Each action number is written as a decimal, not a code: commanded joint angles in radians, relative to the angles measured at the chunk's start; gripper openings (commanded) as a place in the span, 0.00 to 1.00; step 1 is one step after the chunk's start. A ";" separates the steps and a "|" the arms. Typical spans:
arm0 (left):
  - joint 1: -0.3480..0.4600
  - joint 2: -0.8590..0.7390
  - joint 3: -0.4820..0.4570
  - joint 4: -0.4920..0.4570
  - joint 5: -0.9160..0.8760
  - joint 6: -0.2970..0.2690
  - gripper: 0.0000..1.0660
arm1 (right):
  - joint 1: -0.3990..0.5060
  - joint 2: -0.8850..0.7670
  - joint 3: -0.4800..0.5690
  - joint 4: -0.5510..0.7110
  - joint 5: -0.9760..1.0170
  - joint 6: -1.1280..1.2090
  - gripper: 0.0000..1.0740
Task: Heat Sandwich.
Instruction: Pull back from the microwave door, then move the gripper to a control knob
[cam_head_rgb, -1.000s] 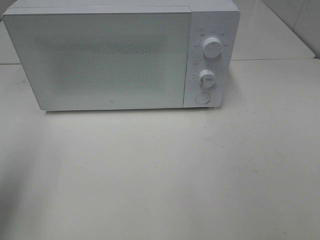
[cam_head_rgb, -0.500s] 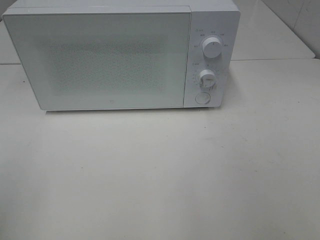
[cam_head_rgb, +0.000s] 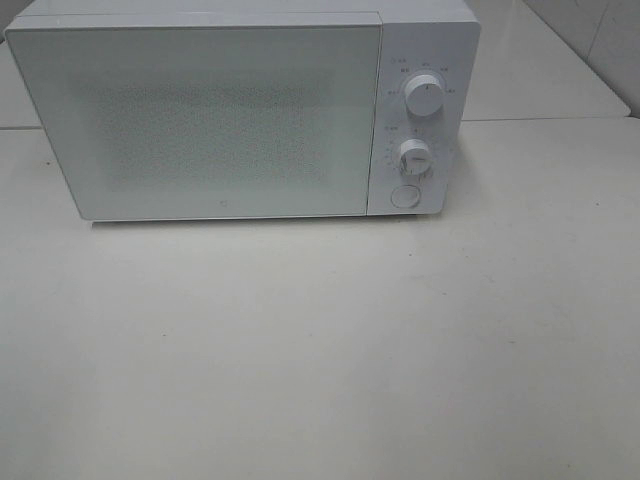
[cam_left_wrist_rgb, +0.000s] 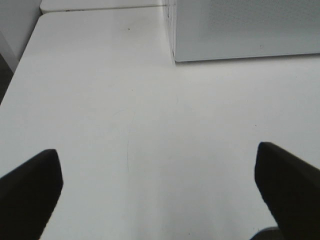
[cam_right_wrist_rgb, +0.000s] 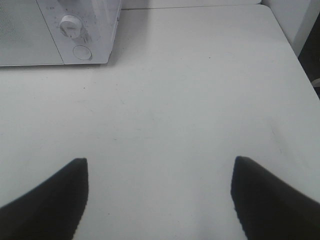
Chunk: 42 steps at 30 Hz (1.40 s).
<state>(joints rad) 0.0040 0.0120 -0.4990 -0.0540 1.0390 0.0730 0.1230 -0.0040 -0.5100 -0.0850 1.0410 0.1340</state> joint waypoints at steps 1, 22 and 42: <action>0.003 -0.050 0.003 -0.013 0.000 -0.010 0.95 | -0.006 -0.025 0.001 -0.004 -0.003 0.001 0.71; 0.003 -0.044 0.003 -0.015 0.000 -0.009 0.95 | -0.006 -0.016 0.001 -0.004 -0.003 0.001 0.71; 0.003 -0.044 0.003 -0.015 0.000 -0.009 0.95 | -0.006 -0.016 0.001 -0.004 -0.003 0.001 0.71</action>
<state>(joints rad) 0.0040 -0.0040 -0.4990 -0.0600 1.0390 0.0690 0.1230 -0.0040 -0.5100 -0.0850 1.0410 0.1340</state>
